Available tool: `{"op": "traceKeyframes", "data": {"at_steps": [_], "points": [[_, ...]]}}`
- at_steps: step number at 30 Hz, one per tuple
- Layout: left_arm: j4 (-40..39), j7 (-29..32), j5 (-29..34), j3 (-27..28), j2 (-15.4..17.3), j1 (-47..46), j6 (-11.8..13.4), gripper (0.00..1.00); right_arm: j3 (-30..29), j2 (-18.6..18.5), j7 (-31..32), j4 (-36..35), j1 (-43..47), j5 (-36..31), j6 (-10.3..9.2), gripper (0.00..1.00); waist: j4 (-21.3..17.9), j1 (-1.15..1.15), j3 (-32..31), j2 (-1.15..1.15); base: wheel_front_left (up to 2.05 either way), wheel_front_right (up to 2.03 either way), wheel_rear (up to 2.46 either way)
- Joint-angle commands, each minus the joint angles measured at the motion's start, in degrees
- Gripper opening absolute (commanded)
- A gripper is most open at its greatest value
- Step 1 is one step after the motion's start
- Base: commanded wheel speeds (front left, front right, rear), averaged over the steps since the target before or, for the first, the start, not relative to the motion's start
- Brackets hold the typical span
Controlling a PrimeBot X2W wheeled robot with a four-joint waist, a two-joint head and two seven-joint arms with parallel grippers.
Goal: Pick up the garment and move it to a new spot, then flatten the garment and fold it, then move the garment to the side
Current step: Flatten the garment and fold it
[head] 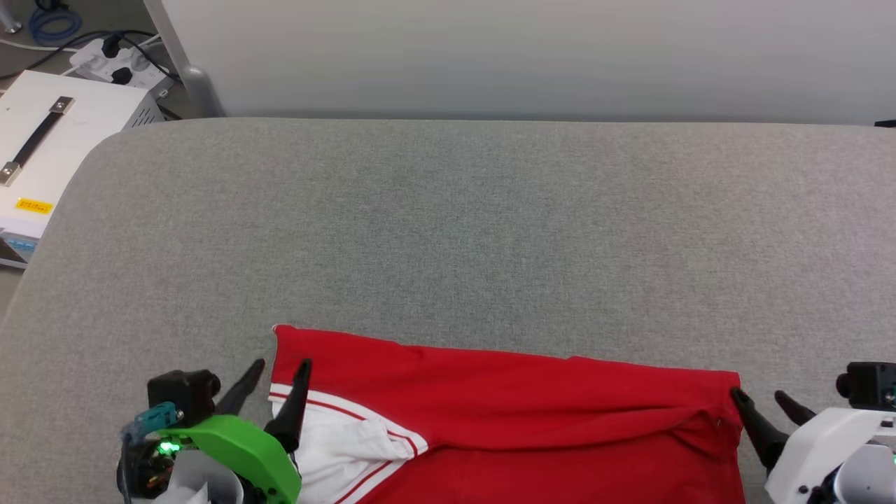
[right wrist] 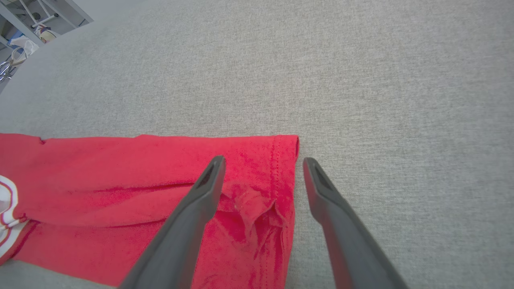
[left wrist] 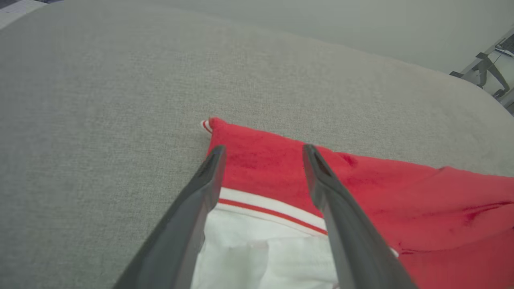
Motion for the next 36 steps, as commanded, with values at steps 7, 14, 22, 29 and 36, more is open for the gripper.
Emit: {"op": "traceKeyframes", "data": {"at_steps": [7, 14, 22, 29, 36], "points": [[-3.5, -6.8, 6.8, 3.1, -0.7, -2.3, 3.6, 1.00, -4.6, -2.3, 9.3, -2.6, 1.1, -0.3, -0.03, 1.00, 0.6, 0.00, 0.6, 0.00, 0.00, 0.00, 0.00], [-6.5, -7.7, 11.7, 6.3, -3.0, -1.7, 4.8, 1.00, -3.4, -1.8, 14.2, -2.7, 0.8, 0.4, -0.03, 1.00, 2.2, 0.00, 2.0, 0.00, 0.00, 0.00, 0.00], [-10.1, -7.8, 16.6, 9.9, -5.8, -0.7, 4.4, 1.00, 0.3, -0.5, 16.1, 3.1, 0.4, 2.2, -0.03, 1.00, 3.8, 0.00, 4.1, 0.00, 0.00, 0.00, 0.00], [-10.0, -7.8, 18.9, 11.8, -8.2, 0.1, 3.2, 1.00, 3.2, 0.3, 17.5, 8.0, -0.9, 4.2, -0.03, 0.00, 4.4, 0.00, 4.9, 0.00, 0.00, 0.00, 0.00], [-7.7, -7.8, 20.7, 12.2, -9.0, 1.5, 1.6, 1.00, 3.1, -1.4, 16.4, 7.0, -2.2, 4.4, -0.03, 0.00, 3.9, 0.00, 2.5, 0.00, 0.00, 0.00, 0.00]]}}
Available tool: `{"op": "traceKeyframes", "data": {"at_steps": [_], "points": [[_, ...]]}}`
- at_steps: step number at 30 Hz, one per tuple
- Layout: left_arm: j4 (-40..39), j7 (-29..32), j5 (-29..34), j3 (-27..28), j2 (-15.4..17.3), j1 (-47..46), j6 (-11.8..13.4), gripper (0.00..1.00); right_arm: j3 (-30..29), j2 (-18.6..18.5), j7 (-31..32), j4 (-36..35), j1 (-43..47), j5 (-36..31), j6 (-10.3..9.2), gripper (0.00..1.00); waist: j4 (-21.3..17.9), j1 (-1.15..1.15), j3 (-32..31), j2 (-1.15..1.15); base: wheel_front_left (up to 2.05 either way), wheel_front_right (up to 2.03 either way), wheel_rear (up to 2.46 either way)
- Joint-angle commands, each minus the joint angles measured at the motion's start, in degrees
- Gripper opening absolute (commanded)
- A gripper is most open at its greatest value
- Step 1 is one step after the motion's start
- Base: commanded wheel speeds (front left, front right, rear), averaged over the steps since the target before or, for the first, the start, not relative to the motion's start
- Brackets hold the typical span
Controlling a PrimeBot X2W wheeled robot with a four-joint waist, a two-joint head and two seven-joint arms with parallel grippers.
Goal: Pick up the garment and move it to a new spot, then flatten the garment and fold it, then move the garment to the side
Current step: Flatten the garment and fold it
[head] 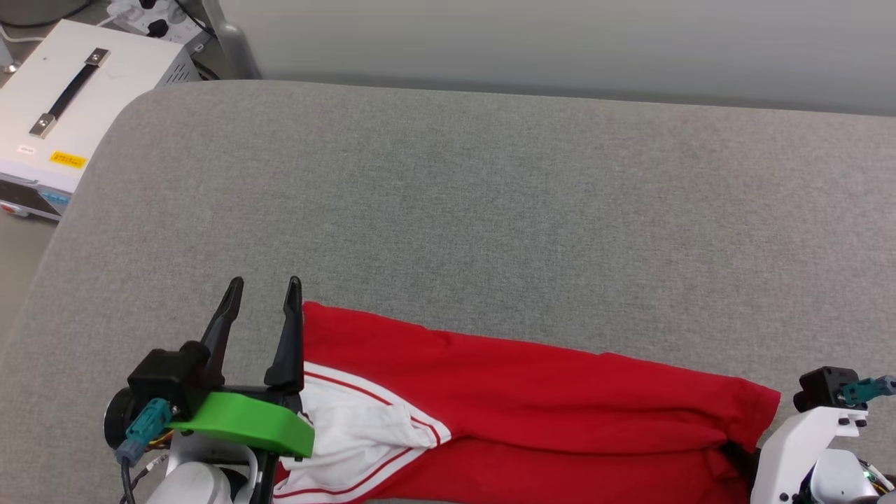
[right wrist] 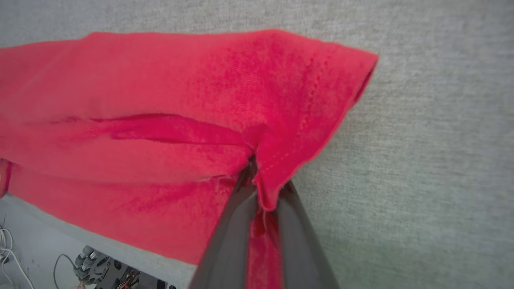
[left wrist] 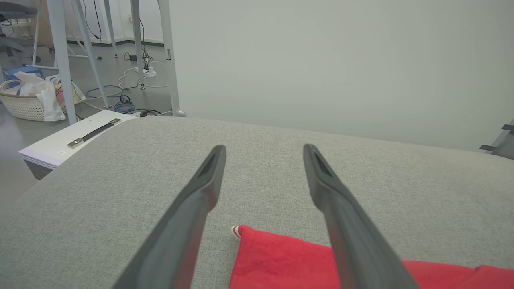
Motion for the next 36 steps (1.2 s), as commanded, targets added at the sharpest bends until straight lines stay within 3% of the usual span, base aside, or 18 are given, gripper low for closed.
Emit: {"op": "traceKeyframes", "data": {"at_steps": [1, 10, 21, 29, 36], "points": [[0.5, -0.3, 0.9, 0.3, 0.0, 0.9, -0.3, 1.00, 0.3, -0.1, 0.1, 0.3, -0.2, 0.2, 0.02, 0.00, -0.5, 0.00, -1.2, 0.00, 0.00, 0.00, 0.00], [0.8, -0.3, 1.6, 0.7, 0.5, 2.6, 0.6, 1.00, -5.0, -3.4, 1.7, -0.5, -0.6, -0.1, 0.02, 0.00, -2.2, 0.00, -4.2, 0.00, 0.00, 0.00, 0.00], [0.4, 0.4, 1.7, 0.3, 1.1, 3.8, 1.4, 1.00, -17.2, -6.4, 3.9, 1.7, 0.6, -0.3, 0.02, 0.00, -3.7, 0.00, -6.0, 0.00, 0.00, 0.00, 0.00], [0.4, 0.8, 1.7, -0.4, 1.1, 3.9, 1.6, 1.00, -20.6, 5.1, 17.7, 0.0, -2.1, 19.2, 0.02, 0.00, -3.6, 0.00, -6.7, 0.00, 0.00, 0.00, 0.00], [-0.2, 1.1, 1.9, -0.8, 1.1, 3.0, 1.8, 1.00, -16.8, 9.2, 24.0, -2.3, -3.4, 31.5, 0.02, 0.00, -2.7, 0.00, -5.5, 0.00, 0.00, 0.00, 0.00]]}}
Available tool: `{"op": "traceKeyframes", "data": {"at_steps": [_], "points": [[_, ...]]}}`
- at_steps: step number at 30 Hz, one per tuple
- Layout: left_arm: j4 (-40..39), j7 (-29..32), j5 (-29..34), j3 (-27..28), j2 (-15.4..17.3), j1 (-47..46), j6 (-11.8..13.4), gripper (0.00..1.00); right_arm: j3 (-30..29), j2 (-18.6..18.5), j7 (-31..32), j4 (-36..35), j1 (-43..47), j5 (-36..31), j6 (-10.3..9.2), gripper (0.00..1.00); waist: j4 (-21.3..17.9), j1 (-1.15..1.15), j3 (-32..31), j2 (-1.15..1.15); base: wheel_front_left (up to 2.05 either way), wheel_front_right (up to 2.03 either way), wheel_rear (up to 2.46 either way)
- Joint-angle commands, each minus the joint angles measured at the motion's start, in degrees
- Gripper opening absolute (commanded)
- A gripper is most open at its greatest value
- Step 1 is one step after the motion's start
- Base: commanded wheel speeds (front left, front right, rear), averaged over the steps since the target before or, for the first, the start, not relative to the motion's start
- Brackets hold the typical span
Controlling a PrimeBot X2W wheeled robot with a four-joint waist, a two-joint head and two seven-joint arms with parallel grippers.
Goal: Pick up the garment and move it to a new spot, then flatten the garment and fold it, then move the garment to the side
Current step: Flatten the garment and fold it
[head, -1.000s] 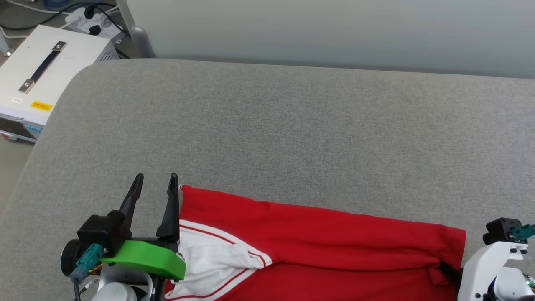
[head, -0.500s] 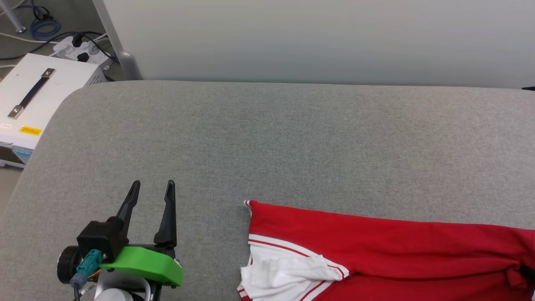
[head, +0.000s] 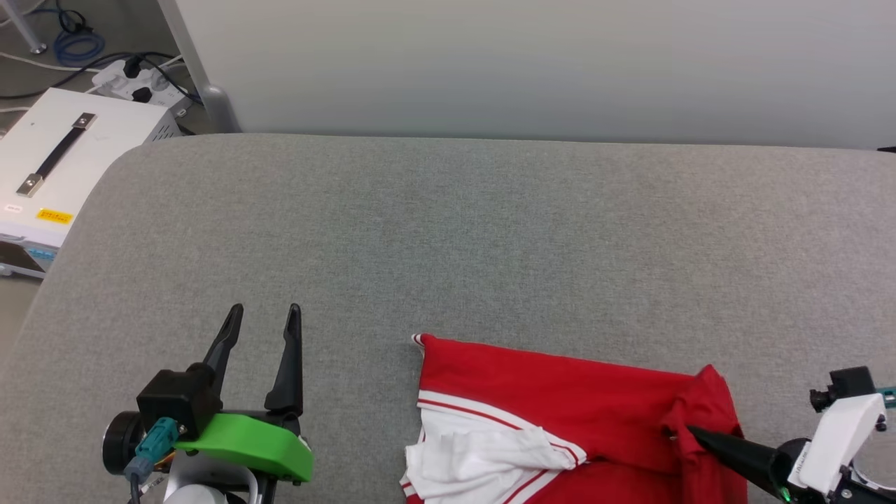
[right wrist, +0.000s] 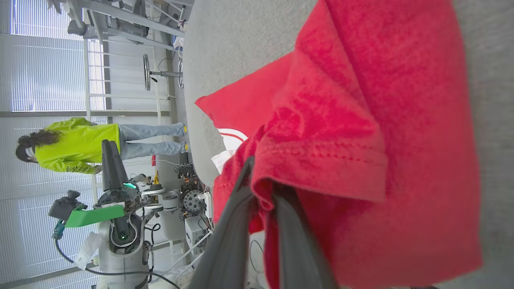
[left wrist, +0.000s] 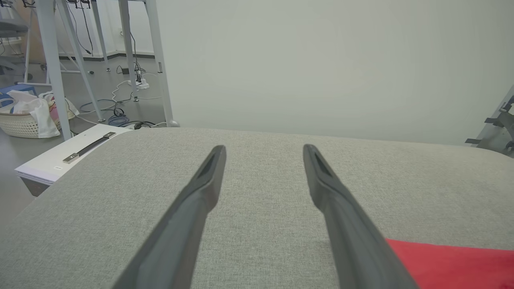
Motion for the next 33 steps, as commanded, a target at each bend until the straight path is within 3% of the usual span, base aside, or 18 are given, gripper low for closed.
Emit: {"op": "traceKeyframes", "data": {"at_steps": [1, 11, 21, 24, 25, 26, 33], "points": [[-0.1, 0.0, 0.6, -0.2, 0.0, -0.4, 0.1, 1.00, 1.3, 0.4, 0.3, -0.3, -1.1, 2.1, -0.02, 0.00, 0.6, 0.00, 0.7, 0.00, 0.00, 0.00, 0.00], [0.7, 0.0, 0.5, -1.3, -1.3, -3.1, -1.0, 1.00, 19.3, 0.5, -7.9, 2.3, -4.2, 14.8, -0.02, 0.00, 3.7, 0.00, 3.9, 0.00, 0.00, 0.00, 0.00], [2.3, -0.8, 0.8, -1.5, -3.0, -5.8, -2.3, 1.00, 32.8, 0.5, -17.6, 7.4, -9.4, 12.9, -0.02, 0.00, 5.8, 0.00, 8.0, 0.00, 0.00, 0.00, 0.00], [3.0, -1.0, 0.9, -1.4, -3.5, -6.3, -2.7, 1.00, 34.8, 0.5, -19.0, 8.9, -9.9, 12.0, -0.02, 0.43, 6.0, 0.00, 8.5, 0.00, 0.00, 0.00, 0.00], [3.2, -1.0, 1.0, -1.4, -3.6, -6.4, -2.8, 1.00, 35.4, 0.5, -19.5, 9.1, -10.1, 11.8, -0.02, 0.65, 6.0, 0.00, 8.7, 0.00, 0.00, 0.00, 0.00], [3.4, -1.1, 1.0, -1.3, -3.7, -6.5, -2.9, 1.00, 35.8, 0.5, -20.0, 9.3, -10.2, 11.9, -0.02, 1.00, 6.0, 0.00, 8.8, 0.00, 0.00, 0.00, 0.00], [4.4, -1.3, 1.4, -0.7, -3.8, -6.5, -3.5, 1.00, 39.2, -0.4, -23.8, 5.5, -11.1, 10.5, -0.02, 1.00, 4.9, 0.00, 8.1, 0.00, 0.00, 0.00, 0.00]]}}
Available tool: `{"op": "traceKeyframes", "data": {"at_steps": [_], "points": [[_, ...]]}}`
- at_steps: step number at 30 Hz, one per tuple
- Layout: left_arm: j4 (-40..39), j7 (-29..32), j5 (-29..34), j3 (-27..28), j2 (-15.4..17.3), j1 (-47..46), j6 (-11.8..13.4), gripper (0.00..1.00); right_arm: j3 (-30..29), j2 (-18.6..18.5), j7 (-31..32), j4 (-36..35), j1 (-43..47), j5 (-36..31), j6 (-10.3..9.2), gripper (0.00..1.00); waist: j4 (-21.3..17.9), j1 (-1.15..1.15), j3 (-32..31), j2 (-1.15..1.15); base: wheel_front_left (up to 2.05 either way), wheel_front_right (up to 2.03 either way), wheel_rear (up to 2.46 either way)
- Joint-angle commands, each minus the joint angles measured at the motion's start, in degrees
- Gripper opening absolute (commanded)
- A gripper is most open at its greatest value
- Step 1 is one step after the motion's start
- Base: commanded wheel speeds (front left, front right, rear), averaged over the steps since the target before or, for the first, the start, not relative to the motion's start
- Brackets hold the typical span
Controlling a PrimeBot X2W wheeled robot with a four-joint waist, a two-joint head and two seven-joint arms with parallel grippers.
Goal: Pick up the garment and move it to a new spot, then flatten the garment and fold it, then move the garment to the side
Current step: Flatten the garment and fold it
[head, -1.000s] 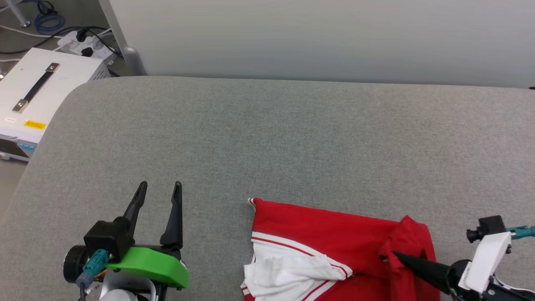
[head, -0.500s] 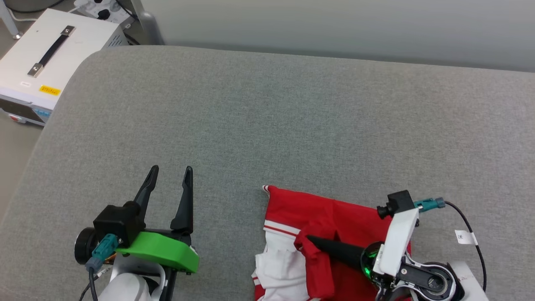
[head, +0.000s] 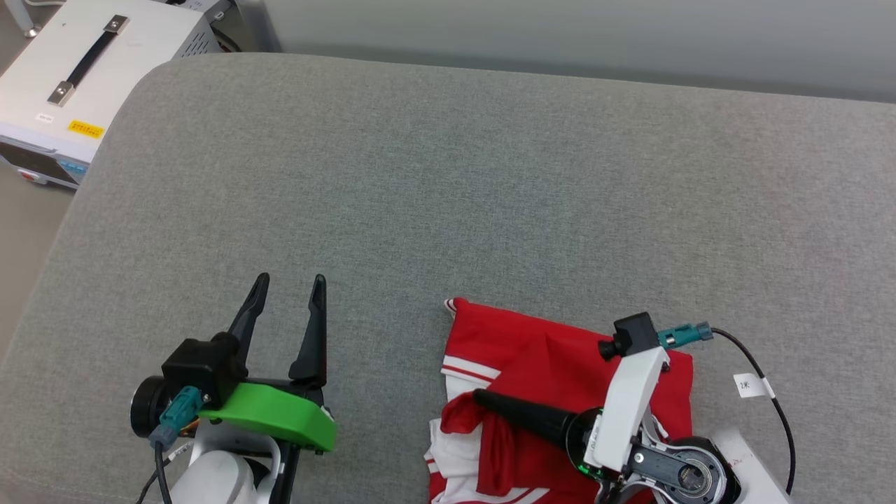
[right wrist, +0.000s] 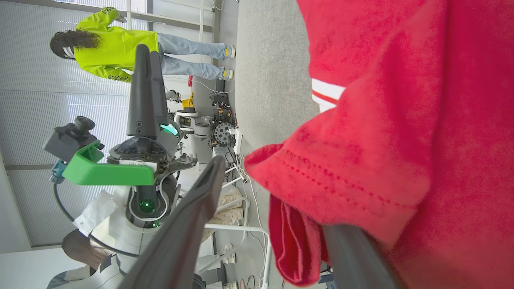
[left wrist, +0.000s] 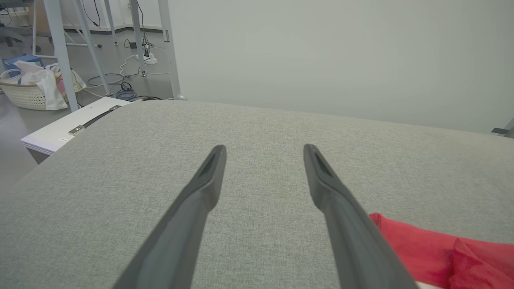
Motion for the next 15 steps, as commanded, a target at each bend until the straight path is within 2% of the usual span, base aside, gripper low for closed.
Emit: {"op": "traceKeyframes", "data": {"at_steps": [1, 6, 9, 12, 15], "points": [[0.2, -0.2, 0.4, 0.3, -0.2, -1.0, -0.4, 1.00, 0.8, -0.7, -1.0, -1.7, -1.3, -0.6, 0.03, 1.00, -0.5, -0.01, -0.6, 0.00, 0.00, 0.00, 0.00], [0.3, -0.3, 0.5, 0.4, 0.0, -0.7, -0.5, 1.00, 4.8, -5.1, -5.4, -7.6, -1.1, -6.0, 0.03, 1.00, -1.7, -0.01, -1.5, 0.00, 0.00, 0.00, 0.00], [0.2, -0.3, 0.6, 0.5, 0.3, -0.5, -0.4, 1.00, 5.4, -7.8, -10.7, -10.3, -0.9, -10.8, 0.03, 1.00, -2.4, -0.01, -1.9, 0.00, 0.00, 0.00, 0.00], [0.2, -0.3, 0.7, 0.6, 0.5, -0.2, -0.2, 1.00, 3.4, -9.6, -18.0, -10.9, -0.5, -17.7, 0.03, 1.00, -3.2, -0.01, -2.3, 0.00, 0.00, 0.00, 0.00], [0.1, -0.3, 0.7, 0.8, 0.8, 0.2, 0.1, 1.00, -1.4, -10.2, -25.3, -10.0, 0.5, -26.5, 0.03, 1.00, -4.0, -0.01, -2.9, 0.00, 0.00, 0.00, 0.00]]}}
